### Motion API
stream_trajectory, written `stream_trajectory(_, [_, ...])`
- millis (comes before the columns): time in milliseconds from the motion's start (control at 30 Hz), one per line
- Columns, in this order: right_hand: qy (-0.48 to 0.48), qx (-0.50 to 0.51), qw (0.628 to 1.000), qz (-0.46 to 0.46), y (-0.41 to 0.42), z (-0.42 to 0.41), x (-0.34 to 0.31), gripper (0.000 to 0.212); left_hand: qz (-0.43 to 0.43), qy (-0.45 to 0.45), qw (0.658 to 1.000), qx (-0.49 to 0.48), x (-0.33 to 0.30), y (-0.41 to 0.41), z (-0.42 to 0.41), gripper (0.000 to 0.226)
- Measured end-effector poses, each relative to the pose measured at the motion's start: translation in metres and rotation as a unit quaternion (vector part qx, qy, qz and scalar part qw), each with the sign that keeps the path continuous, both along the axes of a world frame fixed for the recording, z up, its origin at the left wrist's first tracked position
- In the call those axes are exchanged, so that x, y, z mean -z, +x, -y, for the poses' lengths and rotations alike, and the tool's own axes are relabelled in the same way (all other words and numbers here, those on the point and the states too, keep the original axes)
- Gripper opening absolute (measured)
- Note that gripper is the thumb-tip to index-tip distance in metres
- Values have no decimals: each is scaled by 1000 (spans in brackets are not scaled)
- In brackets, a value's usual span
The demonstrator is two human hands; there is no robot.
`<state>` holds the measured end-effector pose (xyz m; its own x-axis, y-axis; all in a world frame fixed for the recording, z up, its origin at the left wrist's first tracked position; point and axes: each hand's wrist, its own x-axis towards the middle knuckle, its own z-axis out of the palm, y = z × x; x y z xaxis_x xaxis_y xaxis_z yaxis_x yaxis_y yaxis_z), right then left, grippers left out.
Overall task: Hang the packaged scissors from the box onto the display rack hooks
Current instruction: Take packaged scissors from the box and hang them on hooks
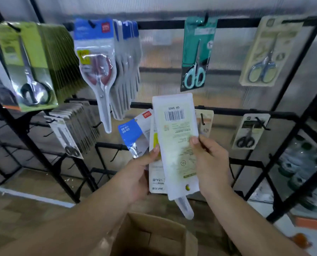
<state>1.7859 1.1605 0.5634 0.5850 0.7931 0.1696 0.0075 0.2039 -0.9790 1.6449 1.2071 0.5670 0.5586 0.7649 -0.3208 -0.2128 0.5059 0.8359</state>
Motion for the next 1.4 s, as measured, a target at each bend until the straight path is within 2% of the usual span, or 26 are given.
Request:
stream_trajectory(100, [37, -11, 999, 13, -5, -16, -25, 24, -33, 32, 999, -2, -15, -2, -6, 43])
stream_trajectory(200, [38, -15, 998, 37, -12, -29, -43, 19, -61, 48, 996, -47, -27, -3, -10, 39])
stream_trajectory(300, [46, -9, 999, -11, -11, -35, -53, 20, -62, 54, 992, -96, -36, -9, -16, 47])
stream_trajectory(433, [71, -104, 989, -80, -1, -39, -72, 20, -75, 71, 988, -115, -45, -30, -24, 40])
stream_trajectory(533, [88, -188, 975, -78, 7, -44, -88, 25, -91, 67, 985, -131, -48, -48, -33, 49])
stream_trajectory(633, [106, -226, 968, -39, 5, -48, -101, 39, -86, 62, 986, -132, -53, -58, -38, 43])
stream_trajectory(767, [154, -216, 963, -36, 6, -50, -111, 22, -85, 73, 985, -130, -56, -65, -46, 44])
stream_trajectory(833, [164, -196, 967, -4, 7, -51, -117, 25, -92, 83, 983, -133, -61, -66, -48, 48])
stream_trajectory(867, [166, -192, 967, 23, 7, -52, -118, 33, -98, 89, 983, -128, -63, -66, -50, 46])
stream_trajectory(933, [160, -211, 961, 73, 1, -55, -118, 47, -102, 103, 982, -120, -69, -67, -51, 24])
stream_trajectory(1000, [156, -212, 953, 152, -10, -55, -116, 46, -84, 110, 984, -113, -71, -69, -50, 8])
stream_trajectory(1100, [194, -141, 924, 299, -18, -64, -100, 38, -55, 111, 987, -104, -70, -79, -46, 18])
stream_trajectory(1167, [222, -90, 911, 336, -24, -68, -94, 29, -47, 105, 990, -85, -70, -92, -41, 36])
stream_trajectory(1233, [245, -65, 901, 352, -34, -74, -91, 33, -31, 103, 990, -93, -70, -105, -38, 60])
stream_trajectory(1300, [251, -100, 911, 310, -52, -80, -91, 30, -20, 112, 984, -137, -70, -118, -37, 77])
stream_trajectory(1333, [251, -125, 916, 287, -63, -84, -91, 31, -17, 127, 979, -160, -71, -124, -36, 71])
stream_trajectory(1400, [227, -157, 923, 270, -87, -91, -94, 42, -15, 147, 966, -211, -76, -139, -36, 39])
